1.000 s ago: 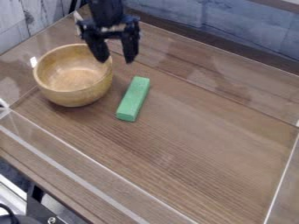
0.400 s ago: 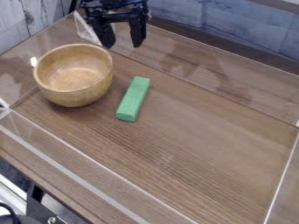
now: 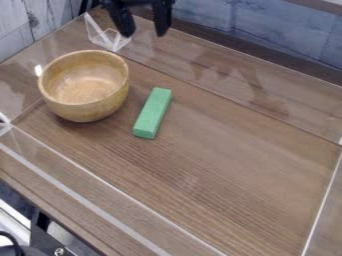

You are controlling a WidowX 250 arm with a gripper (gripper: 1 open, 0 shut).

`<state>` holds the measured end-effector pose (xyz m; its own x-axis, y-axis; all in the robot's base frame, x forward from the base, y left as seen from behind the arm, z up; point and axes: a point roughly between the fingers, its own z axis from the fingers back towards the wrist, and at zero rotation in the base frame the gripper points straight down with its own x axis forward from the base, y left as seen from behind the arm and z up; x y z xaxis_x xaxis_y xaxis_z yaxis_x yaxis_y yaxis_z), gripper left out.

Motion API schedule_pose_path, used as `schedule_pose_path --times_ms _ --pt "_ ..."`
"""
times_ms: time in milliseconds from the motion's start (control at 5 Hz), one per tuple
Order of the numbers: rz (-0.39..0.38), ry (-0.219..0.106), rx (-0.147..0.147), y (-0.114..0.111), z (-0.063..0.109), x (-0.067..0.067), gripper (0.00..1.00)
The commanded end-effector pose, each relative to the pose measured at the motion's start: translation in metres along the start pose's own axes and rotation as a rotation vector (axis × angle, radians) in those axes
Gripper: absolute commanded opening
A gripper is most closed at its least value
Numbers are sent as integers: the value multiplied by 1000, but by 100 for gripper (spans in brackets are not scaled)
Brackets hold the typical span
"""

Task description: Move green stick from inside the wooden bowl to the table next to it

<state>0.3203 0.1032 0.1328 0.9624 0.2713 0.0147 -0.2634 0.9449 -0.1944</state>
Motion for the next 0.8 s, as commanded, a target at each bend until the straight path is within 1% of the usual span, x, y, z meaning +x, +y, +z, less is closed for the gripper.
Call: schedule_pose_path --times_ms 0,400,600 --pt "-58 -32 16 0 14 7 100" --pt "-118 6 30 8 11 13 100" --pt "-75 24 45 1 -1 3 100"
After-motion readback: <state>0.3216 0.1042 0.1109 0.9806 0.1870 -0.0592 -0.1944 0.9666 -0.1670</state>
